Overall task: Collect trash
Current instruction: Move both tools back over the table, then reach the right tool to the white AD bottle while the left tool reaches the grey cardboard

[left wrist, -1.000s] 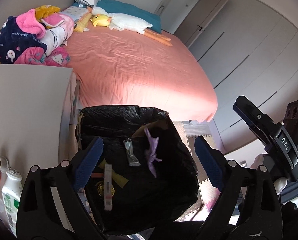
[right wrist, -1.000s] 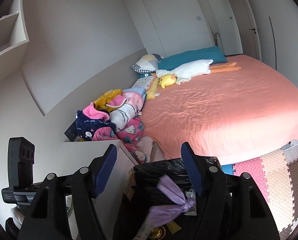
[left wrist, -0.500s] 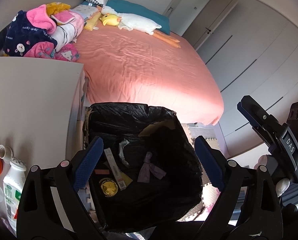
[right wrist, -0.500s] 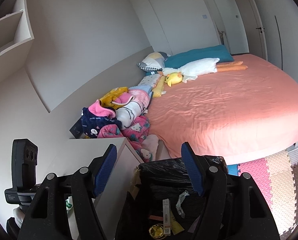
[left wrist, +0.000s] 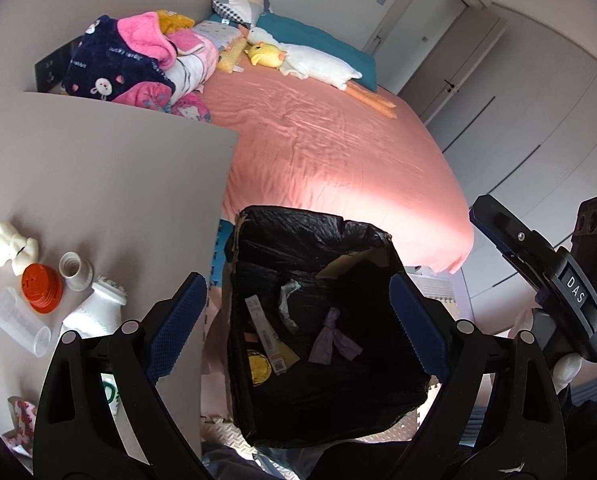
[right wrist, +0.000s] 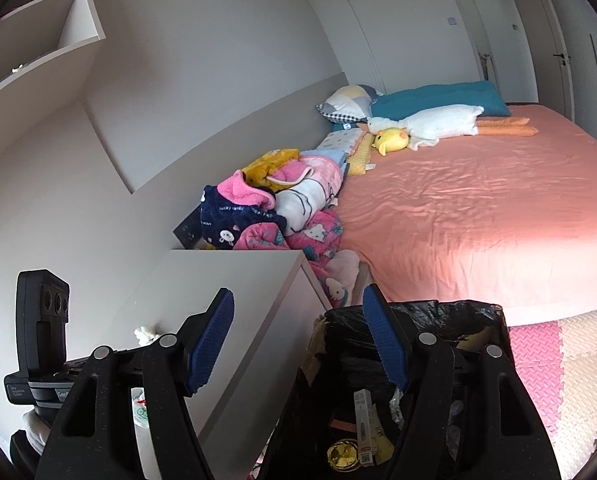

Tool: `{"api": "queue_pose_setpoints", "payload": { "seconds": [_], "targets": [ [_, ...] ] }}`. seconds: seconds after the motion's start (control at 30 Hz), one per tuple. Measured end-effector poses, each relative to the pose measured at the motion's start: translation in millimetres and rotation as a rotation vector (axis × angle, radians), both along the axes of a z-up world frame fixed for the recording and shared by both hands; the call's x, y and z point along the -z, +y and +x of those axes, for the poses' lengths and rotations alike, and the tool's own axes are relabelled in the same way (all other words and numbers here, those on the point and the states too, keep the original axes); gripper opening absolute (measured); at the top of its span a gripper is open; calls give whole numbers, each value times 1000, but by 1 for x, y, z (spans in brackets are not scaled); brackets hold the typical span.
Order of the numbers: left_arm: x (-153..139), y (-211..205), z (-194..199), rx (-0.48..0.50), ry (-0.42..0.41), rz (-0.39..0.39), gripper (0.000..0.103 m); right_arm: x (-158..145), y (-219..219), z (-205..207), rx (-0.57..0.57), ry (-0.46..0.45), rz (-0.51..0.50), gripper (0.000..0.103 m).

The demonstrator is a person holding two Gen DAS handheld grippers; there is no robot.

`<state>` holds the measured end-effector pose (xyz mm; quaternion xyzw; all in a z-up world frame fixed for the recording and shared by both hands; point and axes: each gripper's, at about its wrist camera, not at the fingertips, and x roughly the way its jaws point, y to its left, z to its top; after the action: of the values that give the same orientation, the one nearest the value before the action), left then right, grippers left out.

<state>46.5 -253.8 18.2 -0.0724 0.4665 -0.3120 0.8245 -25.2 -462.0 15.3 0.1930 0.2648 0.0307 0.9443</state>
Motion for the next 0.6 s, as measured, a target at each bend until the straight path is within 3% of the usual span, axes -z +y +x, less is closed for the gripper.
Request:
{"api": "queue_pose_setpoints", "payload": {
  "seconds": [0.6],
  "targets": [
    [3,99,-25,-208,-3,28,90,16,91,36,-236,66,3,68]
  ]
}}
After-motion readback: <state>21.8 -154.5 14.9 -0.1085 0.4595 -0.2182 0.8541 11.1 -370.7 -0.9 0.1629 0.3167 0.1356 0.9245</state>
